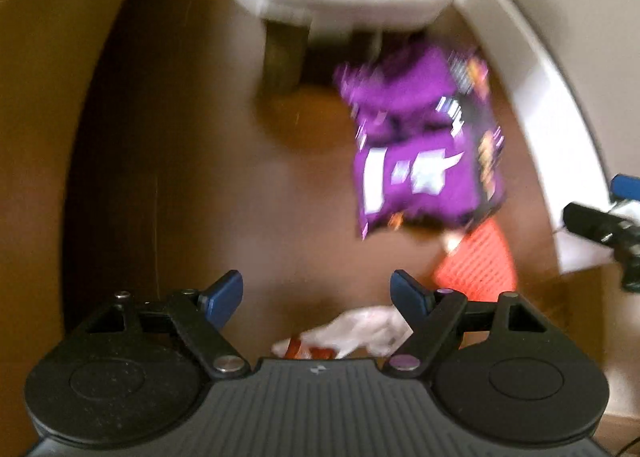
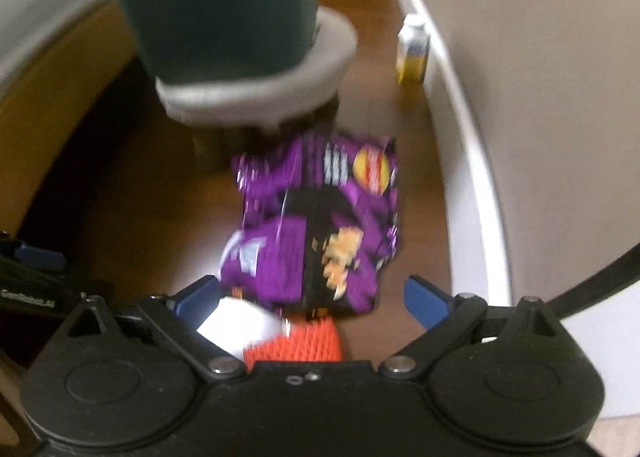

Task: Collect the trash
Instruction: 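Move both open tools back down to the trash pile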

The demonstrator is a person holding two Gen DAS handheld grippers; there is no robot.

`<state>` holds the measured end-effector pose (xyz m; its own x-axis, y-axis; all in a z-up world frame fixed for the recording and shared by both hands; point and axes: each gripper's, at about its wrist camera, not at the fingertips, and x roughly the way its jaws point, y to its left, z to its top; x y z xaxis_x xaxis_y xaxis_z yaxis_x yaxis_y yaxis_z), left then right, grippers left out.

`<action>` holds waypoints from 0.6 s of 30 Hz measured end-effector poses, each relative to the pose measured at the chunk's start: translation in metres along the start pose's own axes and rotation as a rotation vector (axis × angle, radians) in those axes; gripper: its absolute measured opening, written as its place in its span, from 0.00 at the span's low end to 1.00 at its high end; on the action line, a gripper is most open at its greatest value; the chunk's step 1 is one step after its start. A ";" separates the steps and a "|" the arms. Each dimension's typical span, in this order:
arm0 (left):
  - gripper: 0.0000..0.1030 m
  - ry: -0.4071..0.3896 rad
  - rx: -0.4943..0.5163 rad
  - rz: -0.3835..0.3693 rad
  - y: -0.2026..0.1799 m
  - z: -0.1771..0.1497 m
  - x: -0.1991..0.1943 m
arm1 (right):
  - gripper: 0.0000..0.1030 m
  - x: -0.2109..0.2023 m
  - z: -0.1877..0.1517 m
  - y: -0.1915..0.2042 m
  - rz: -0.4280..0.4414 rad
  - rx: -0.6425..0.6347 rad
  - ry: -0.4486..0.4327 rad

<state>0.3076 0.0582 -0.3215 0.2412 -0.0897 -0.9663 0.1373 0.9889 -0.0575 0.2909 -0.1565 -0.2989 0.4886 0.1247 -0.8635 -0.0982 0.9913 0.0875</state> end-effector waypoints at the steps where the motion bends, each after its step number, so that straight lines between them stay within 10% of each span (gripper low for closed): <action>1: 0.78 0.016 -0.003 0.005 0.001 -0.005 0.008 | 0.96 0.006 -0.003 0.001 0.006 -0.004 0.019; 18: 0.78 0.177 -0.049 0.002 0.022 -0.072 0.101 | 0.94 0.093 -0.047 0.019 0.014 -0.101 0.262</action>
<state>0.2663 0.0789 -0.4387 0.0679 -0.0693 -0.9953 0.0892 0.9940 -0.0631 0.2941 -0.1284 -0.4011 0.2469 0.1103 -0.9627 -0.1955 0.9787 0.0620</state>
